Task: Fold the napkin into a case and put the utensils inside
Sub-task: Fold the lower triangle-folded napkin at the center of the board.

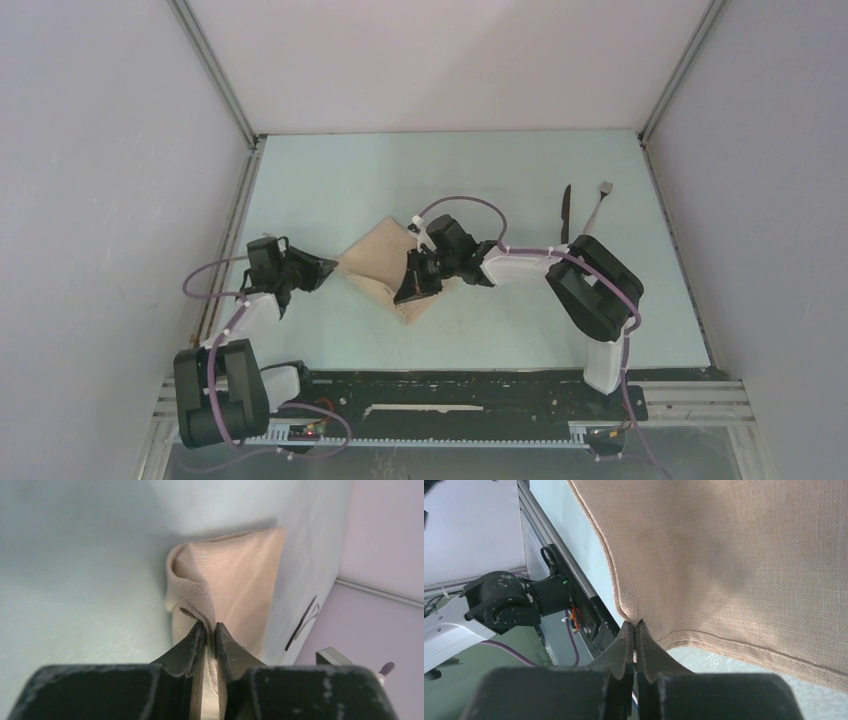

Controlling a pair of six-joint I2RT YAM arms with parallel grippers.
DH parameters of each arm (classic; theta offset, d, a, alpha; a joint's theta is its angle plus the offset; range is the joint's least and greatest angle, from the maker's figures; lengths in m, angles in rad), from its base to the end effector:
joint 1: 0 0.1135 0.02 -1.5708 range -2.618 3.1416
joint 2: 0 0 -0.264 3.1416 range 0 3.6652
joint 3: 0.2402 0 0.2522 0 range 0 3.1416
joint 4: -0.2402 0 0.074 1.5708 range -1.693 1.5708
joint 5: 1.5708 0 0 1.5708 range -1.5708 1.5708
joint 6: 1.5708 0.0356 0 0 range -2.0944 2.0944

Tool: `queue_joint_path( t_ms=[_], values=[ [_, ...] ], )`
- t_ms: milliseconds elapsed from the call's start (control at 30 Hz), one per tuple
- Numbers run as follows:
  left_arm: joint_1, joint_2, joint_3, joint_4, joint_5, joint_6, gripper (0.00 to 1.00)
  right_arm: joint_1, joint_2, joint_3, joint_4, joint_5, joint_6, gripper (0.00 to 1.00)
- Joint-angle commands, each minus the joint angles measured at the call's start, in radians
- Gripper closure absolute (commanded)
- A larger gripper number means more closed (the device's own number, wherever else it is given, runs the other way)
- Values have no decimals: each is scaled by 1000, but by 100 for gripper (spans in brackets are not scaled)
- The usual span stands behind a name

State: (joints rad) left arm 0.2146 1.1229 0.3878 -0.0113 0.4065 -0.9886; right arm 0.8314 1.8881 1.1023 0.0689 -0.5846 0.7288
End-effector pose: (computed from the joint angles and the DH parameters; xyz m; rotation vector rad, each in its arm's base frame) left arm 0.2042 0.0301 0.1592 -1.1750 2.0921 -0.8505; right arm 0.2524 0.3059 0.1653 -0.4851 2.5590 1.3777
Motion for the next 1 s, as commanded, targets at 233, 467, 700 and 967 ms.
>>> queue_joint_path(
  t_ms=[233, 467, 700, 967],
  values=[
    [-203, 207, 239, -15, -142, -16, 85, -44, -44, -68, 16, 6, -9, 100],
    [-274, 381, 341, 7, -148, -24, 88, -71, -45, -84, 3, 17, -31, 100],
    [-298, 467, 391, 40, -146, -27, 88, -88, -22, -83, -1, 15, -51, 100],
    [-304, 500, 383, 55, -145, -32, 88, -98, 12, -79, 10, -16, -58, 100]
  ],
)
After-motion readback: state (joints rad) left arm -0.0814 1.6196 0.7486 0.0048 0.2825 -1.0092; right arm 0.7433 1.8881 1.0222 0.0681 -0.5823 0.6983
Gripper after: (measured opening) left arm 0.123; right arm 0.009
